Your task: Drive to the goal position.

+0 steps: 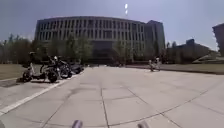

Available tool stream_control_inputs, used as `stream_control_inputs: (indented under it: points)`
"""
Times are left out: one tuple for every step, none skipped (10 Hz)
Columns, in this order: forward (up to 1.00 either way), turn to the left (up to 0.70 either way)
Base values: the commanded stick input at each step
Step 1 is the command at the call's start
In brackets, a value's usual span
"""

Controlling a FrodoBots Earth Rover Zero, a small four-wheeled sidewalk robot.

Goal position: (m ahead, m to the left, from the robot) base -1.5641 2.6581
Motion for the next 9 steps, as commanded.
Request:
stream_control_inputs:
  points:
    - [0.85,0.34]
    - [0.85,0.18]
    - [0.85,0.1]
    - [0.85,0.02]
    - [0.85,0.0]
    - [0.85,0.0]
    - [0.85,0.0]
    - [0.85,0.0]
    - [0.85,0.0]
